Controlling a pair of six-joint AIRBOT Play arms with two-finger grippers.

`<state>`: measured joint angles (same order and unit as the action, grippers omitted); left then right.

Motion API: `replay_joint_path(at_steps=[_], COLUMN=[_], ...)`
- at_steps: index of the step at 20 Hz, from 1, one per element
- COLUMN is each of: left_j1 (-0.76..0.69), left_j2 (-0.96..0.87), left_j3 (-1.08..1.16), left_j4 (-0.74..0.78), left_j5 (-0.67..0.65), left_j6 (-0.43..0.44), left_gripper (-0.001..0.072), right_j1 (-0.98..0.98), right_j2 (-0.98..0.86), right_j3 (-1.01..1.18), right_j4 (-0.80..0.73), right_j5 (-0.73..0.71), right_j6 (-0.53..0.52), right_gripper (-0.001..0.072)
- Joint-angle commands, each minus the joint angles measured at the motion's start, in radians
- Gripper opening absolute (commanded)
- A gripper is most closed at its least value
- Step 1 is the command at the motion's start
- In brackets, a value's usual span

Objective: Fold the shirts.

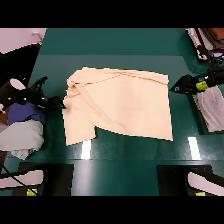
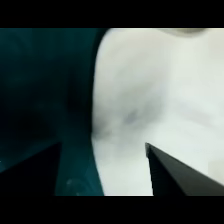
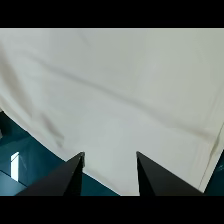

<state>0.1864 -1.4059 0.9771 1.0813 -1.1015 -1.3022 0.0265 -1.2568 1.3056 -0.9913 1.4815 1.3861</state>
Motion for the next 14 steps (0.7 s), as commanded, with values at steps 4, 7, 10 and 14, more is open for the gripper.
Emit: replay_joint_path(at_steps=[4,7,10,14], left_j1=[-0.064,-0.061,-0.061,-0.061], left_j2=[-0.029,-0.028,0.016,0.161], left_j3=[-0.016,0.036,0.08,0.08], left_j4=[-0.024,-0.011,-0.011,-0.011], left_j5=[0.094,0.038,-0.01,0.001], left_j6=[-0.031,-0.033,-0.025,-0.024], left_gripper=[0.0307,0.0026,0.0026,0.0026], right_j1=[-0.018,-0.089,-0.145,-0.245], right_j2=[0.037,0.037,0.037,0.075], right_j3=[-0.06,-0.06,-0.066,-0.28], right_j4=[-0.008,-0.019,-0.214,-0.233], right_j5=[0.025,0.073,0.134,0.102], right_j6=[0.0,0.003,0.048,0.052], right_gripper=[0.0384,0.0384,0.0384,0.0396])
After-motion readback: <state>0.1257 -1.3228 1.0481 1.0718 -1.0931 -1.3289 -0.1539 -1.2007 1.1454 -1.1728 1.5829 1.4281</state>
